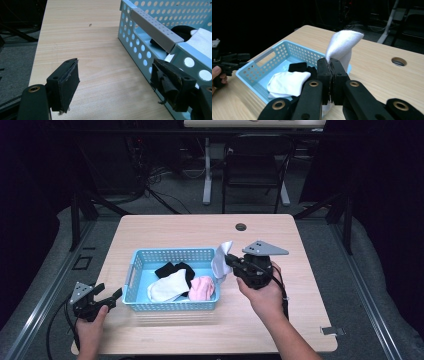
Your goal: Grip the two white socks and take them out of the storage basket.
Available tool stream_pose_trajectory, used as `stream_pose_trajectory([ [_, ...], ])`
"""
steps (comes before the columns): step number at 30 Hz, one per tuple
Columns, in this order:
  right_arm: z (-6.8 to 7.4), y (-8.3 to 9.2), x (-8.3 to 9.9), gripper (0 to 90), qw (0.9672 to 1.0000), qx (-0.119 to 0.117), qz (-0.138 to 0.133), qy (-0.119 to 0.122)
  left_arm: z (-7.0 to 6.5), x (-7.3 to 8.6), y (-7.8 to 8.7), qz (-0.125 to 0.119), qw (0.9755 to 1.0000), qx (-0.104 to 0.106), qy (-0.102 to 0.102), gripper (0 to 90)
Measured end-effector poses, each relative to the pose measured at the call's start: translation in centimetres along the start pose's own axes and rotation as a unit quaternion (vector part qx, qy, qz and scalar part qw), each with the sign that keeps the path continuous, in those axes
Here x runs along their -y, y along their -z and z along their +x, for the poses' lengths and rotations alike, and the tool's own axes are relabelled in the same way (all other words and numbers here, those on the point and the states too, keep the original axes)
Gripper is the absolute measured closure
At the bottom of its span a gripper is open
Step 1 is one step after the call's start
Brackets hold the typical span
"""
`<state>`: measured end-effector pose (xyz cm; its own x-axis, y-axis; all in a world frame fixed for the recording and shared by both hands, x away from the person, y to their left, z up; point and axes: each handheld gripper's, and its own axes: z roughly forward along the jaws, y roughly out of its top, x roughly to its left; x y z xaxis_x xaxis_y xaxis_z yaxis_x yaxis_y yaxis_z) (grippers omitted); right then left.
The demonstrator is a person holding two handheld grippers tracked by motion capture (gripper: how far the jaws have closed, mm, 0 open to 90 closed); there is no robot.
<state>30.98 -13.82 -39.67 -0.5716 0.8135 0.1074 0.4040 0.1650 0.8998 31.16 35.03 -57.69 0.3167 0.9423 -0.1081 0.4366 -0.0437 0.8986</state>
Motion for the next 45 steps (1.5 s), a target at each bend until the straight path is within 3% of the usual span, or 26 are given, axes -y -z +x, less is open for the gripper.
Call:
stream_pose_trajectory([
  [9, -1.8, 0.7, 2.1, 87.9, 0.9995, 0.018, 0.017, -0.021, 0.0, 0.0, 0.0, 0.002, 1.0, 0.0, -0.001, 22.6],
  [22, -3.2, -1.0, 6.2, 87.9, 0.997, 0.04, 0.054, -0.038, 0.0, 0.0, 0.0, 0.002, 1.0, 0.0, -0.001, 22.6],
  [26, -3.9, -1.3, 7.6, 87.9, 0.9966, 0.032, 0.06, -0.045, 0.0, 0.0, 0.0, 0.002, 1.0, 0.0, -0.001, 22.7],
  [34, -5.7, -0.9, 10.0, 87.9, 0.9936, 0.049, 0.067, -0.076, 0.0, 0.0, -0.1, 0.001, 1.0, 0.0, -0.002, 22.7],
  [45, -8.9, -0.2, 12.6, 87.6, 0.9861, 0.084, 0.079, -0.119, 0.0, 0.0, 0.0, 0.004, 1.0, 0.0, -0.003, 22.7],
])
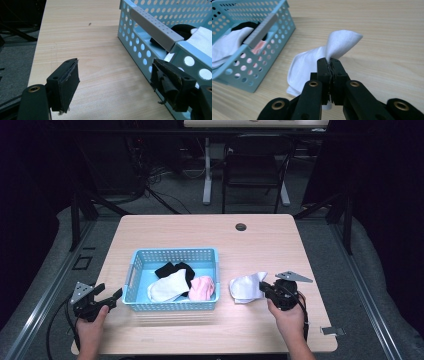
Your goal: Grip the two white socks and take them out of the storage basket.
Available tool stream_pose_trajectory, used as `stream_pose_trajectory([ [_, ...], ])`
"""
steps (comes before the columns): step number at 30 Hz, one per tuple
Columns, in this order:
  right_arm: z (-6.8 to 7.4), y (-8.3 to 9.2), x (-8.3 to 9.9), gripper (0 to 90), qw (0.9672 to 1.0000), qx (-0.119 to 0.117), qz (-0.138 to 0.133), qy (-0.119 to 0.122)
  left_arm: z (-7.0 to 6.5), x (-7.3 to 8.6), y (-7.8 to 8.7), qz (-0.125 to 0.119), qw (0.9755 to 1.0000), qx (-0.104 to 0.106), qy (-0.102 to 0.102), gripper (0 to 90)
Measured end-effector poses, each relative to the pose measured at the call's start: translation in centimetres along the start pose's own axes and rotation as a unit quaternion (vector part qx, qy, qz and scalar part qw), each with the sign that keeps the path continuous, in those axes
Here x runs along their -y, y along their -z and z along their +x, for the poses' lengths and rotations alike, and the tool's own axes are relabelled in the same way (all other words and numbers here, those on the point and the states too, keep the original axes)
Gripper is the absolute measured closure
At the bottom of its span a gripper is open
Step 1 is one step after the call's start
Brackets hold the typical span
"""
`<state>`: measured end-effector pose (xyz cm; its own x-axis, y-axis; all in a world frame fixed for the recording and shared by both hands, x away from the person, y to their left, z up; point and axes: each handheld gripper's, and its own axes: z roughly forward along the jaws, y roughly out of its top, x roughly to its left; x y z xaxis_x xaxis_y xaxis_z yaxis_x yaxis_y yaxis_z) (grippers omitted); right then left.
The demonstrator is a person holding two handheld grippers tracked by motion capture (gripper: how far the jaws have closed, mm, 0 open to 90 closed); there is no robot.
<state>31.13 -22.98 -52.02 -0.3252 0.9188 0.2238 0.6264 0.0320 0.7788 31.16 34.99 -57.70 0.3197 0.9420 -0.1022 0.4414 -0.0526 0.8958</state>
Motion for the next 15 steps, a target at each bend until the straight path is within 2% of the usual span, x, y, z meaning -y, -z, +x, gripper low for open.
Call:
stream_pose_trajectory([
  [4, -1.1, -0.2, 0.6, 87.6, 0.9998, 0.007, -0.001, -0.021, 0.0, 0.0, 0.0, 0.0, 1.0, 0.0, 0.0, 22.6],
  [10, -1.5, -0.6, 1.1, 85.8, 0.9996, 0.026, 0.007, -0.011, 0.0, 0.0, 0.0, 0.0, 1.0, -0.001, 0.0, 22.6],
  [15, -1.7, -0.7, 1.0, 72.5, 0.9989, 0.047, 0.001, 0.002, 0.0, 0.0, 0.0, -0.002, 1.0, 0.0, 0.001, 22.7],
])
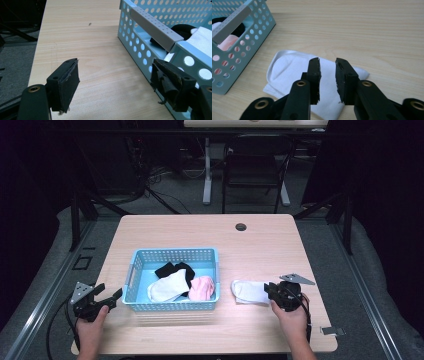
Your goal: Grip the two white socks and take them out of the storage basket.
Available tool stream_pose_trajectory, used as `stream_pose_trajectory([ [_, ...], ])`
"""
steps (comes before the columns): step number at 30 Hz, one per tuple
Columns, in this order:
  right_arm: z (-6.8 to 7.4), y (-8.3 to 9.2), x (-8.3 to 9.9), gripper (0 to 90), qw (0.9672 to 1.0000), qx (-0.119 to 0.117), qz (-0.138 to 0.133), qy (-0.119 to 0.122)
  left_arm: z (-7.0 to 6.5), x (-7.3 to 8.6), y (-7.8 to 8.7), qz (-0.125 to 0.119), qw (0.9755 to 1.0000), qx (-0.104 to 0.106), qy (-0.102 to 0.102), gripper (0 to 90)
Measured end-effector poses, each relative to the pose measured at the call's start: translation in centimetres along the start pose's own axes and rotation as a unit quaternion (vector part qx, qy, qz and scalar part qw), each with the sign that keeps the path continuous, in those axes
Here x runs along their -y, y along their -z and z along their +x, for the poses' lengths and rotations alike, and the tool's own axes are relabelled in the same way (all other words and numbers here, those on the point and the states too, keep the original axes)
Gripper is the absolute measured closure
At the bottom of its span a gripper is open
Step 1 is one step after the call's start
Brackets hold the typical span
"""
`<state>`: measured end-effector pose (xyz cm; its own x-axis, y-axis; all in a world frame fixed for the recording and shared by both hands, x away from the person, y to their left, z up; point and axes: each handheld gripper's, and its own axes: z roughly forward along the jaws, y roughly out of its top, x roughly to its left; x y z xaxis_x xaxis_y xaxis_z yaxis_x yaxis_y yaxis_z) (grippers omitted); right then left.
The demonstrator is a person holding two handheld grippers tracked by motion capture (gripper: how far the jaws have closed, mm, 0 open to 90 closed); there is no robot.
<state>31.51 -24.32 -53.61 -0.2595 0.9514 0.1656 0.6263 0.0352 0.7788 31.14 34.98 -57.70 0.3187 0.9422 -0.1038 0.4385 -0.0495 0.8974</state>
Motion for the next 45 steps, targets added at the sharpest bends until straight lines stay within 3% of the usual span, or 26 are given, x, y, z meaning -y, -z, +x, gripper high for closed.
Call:
stream_pose_trajectory([
  [4, 0.1, 0.2, -0.7, 58.4, 0.9999, 0.003, -0.016, 0.002, 0.0, 0.0, 0.0, 0.002, 1.0, 0.0, 0.0, 22.7],
  [7, 0.6, 0.4, -1.4, 54.7, 0.9997, -0.002, -0.022, 0.008, 0.0, 0.0, 0.0, -0.001, 1.0, 0.0, 0.0, 22.7],
  [15, 3.1, 0.4, -3.1, 54.0, 0.9986, -0.023, -0.021, 0.043, 0.0, 0.0, 0.0, 0.001, 1.0, 0.0, 0.0, 22.7],
  [26, 7.5, -0.3, -5.7, 56.1, 0.9943, -0.066, -0.006, 0.084, 0.0, 0.0, 0.0, 0.0, 1.0, 0.0, 0.001, 22.7],
  [38, 12.7, -2.2, -8.6, 58.8, 0.9842, -0.106, 0.036, 0.137, 0.1, 0.0, 0.0, -0.003, 1.0, 0.0, 0.003, 22.7],
  [45, 15.4, -4.0, -9.3, 59.7, 0.9797, -0.122, 0.065, 0.145, 0.1, 0.0, 0.0, -0.003, 1.0, 0.0, 0.003, 22.7],
])
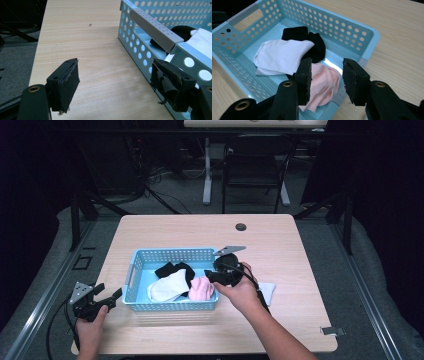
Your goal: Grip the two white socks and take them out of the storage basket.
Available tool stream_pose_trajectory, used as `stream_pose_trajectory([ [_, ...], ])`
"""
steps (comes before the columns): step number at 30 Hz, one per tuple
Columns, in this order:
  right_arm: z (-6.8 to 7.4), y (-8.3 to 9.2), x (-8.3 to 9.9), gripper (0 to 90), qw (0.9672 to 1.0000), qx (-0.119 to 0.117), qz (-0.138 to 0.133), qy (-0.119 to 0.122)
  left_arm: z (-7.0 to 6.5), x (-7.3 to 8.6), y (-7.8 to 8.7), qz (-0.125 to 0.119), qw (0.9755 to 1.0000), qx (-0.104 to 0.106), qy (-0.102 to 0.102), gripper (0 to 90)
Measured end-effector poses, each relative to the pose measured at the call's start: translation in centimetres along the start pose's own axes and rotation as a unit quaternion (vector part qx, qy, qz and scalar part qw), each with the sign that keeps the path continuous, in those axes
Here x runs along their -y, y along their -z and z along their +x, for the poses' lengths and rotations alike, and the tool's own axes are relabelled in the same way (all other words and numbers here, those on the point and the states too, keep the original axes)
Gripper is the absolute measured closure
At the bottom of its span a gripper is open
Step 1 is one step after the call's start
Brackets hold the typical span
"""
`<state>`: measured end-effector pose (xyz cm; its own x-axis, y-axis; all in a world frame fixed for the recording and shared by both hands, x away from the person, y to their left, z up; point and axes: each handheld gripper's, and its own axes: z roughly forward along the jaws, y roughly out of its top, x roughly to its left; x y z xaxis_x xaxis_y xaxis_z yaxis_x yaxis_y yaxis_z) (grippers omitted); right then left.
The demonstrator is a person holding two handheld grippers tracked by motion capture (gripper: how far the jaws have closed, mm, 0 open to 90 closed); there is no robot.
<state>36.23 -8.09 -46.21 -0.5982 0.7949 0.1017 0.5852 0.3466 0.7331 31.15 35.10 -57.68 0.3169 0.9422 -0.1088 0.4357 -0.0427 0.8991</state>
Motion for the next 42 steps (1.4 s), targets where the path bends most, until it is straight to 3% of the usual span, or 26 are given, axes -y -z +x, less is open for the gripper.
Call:
stream_pose_trajectory([
  [12, 1.0, -4.0, -2.0, 64.5, 0.9971, -0.023, 0.064, -0.033, 0.0, 0.0, 0.0, 0.0, 1.0, 0.001, 0.002, 22.6],
  [23, 2.2, -7.0, -2.7, 66.3, 0.9935, -0.033, 0.097, -0.049, 0.1, 0.0, 0.0, -0.001, 1.0, 0.002, 0.002, 22.6],
  [27, 2.3, -8.2, -2.7, 66.7, 0.9907, -0.036, 0.119, -0.056, 0.1, 0.0, 0.0, -0.002, 1.0, 0.002, 0.003, 22.6],
  [34, 2.5, -9.8, -2.8, 66.9, 0.9833, -0.051, 0.147, -0.094, 0.1, 0.0, 0.0, -0.001, 1.0, 0.002, 0.002, 22.7],
  [42, 2.6, -11.3, -2.5, 67.3, 0.976, -0.059, 0.181, -0.105, 0.1, 0.0, 0.0, -0.002, 1.0, 0.003, 0.003, 22.6],
])
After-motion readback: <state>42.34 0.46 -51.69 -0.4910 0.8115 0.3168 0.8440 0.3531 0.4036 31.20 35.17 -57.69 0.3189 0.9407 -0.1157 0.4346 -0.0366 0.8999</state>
